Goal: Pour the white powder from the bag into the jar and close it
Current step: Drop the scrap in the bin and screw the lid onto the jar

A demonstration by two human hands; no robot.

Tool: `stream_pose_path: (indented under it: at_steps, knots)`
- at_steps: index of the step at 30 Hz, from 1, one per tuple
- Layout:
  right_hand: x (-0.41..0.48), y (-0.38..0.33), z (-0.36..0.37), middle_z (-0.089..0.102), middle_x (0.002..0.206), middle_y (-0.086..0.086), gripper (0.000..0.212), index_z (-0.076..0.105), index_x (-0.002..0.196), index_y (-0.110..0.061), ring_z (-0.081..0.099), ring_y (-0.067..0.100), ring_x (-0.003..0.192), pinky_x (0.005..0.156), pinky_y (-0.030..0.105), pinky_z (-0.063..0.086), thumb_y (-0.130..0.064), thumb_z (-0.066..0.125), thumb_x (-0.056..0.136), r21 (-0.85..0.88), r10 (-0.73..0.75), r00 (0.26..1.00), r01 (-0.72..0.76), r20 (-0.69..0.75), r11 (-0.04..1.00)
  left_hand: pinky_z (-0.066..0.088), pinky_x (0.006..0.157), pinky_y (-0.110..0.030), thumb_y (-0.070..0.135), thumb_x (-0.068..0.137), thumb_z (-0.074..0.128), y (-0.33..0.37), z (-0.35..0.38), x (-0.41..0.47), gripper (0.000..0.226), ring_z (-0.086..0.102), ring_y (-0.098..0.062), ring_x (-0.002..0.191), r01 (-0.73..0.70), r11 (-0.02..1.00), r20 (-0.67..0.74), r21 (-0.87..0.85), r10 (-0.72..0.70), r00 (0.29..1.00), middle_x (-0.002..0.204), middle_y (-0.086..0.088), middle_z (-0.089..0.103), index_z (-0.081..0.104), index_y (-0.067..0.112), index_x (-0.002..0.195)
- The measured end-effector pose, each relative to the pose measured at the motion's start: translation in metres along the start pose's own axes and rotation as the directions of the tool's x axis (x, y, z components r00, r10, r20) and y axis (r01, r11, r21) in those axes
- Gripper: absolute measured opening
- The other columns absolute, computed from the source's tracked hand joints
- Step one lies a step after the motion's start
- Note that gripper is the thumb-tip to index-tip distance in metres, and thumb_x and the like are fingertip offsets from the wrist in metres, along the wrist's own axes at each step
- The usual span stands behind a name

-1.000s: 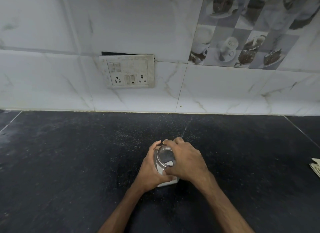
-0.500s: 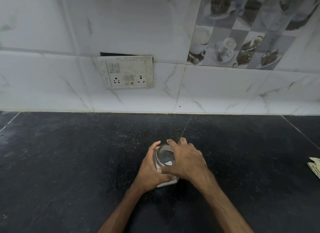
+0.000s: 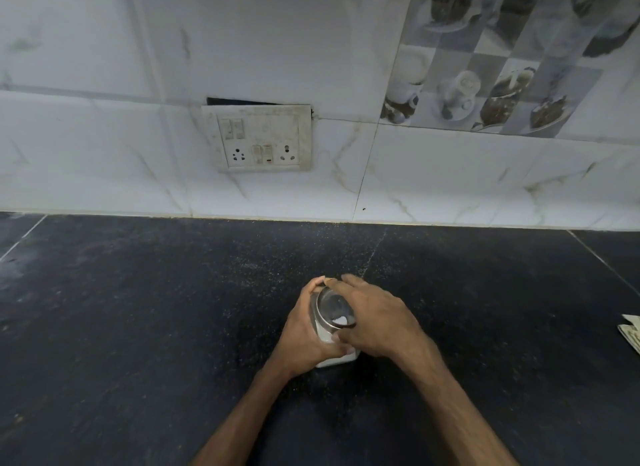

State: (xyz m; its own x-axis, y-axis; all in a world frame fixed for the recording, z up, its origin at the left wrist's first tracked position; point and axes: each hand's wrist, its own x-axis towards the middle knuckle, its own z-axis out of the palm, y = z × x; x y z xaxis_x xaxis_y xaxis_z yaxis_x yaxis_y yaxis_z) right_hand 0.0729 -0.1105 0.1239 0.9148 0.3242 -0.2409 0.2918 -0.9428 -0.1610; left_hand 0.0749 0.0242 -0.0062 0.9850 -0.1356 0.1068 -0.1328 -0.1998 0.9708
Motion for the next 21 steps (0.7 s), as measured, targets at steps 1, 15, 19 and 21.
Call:
stream_pose_path:
  at_steps: [1, 15, 19, 21]
  knots:
    - [0.001, -0.002, 0.003, 0.04, 0.148, -0.002, 0.089, 0.027, 0.15, -0.035, 0.049, 0.022, 0.129, 0.102, 0.041, 0.044, -0.041, 0.077, 0.076, -0.005, 0.006, 0.999, -0.006, -0.038, 1.0, 0.043, 0.1, -0.012, 0.017, 0.053, 0.097, -0.001, 0.0, 0.0, 0.117, 0.052, 0.006, 0.125, 0.0, 1.0, 0.002, -0.004, 0.0, 1.0, 0.134, 0.021, 0.053, 0.028, 0.028, 0.146]
    - [0.006, 0.0, 0.012, 0.05, 0.138, -0.003, 0.069, 0.04, 0.143, -0.034, 0.052, 0.02, 0.123, 0.096, 0.039, 0.045, -0.07, 0.052, 0.085, 0.034, 0.026, 0.984, -0.02, -0.178, 0.999, 0.046, 0.098, -0.014, 0.019, 0.056, 0.096, -0.002, 0.0, -0.001, 0.112, 0.053, 0.006, 0.122, -0.005, 1.0, 0.0, 0.0, 0.005, 1.0, 0.132, 0.022, 0.053, 0.028, 0.035, 0.144]
    - [0.004, 0.006, 0.014, 0.053, 0.141, 0.004, 0.082, 0.04, 0.146, -0.029, 0.052, 0.024, 0.127, 0.1, 0.041, 0.044, -0.08, 0.041, 0.082, 0.014, 0.188, 0.97, -0.188, -0.157, 0.982, 0.047, 0.101, -0.021, 0.023, 0.054, 0.096, -0.002, -0.001, 0.0, 0.112, 0.057, 0.0, 0.121, -0.011, 1.0, -0.006, -0.003, 0.011, 1.0, 0.131, 0.018, 0.056, 0.03, 0.034, 0.144]
    - [0.002, 0.012, 0.008, 0.042, 0.153, 0.002, 0.081, 0.03, 0.151, -0.031, 0.044, 0.025, 0.137, 0.107, 0.043, 0.039, -0.072, 0.051, 0.084, 0.006, 0.151, 0.986, -0.151, -0.073, 0.989, 0.046, 0.101, -0.019, 0.02, 0.053, 0.096, -0.002, -0.001, 0.0, 0.113, 0.056, 0.0, 0.122, -0.009, 1.0, -0.009, -0.005, 0.009, 1.0, 0.131, 0.018, 0.057, 0.031, 0.031, 0.144]
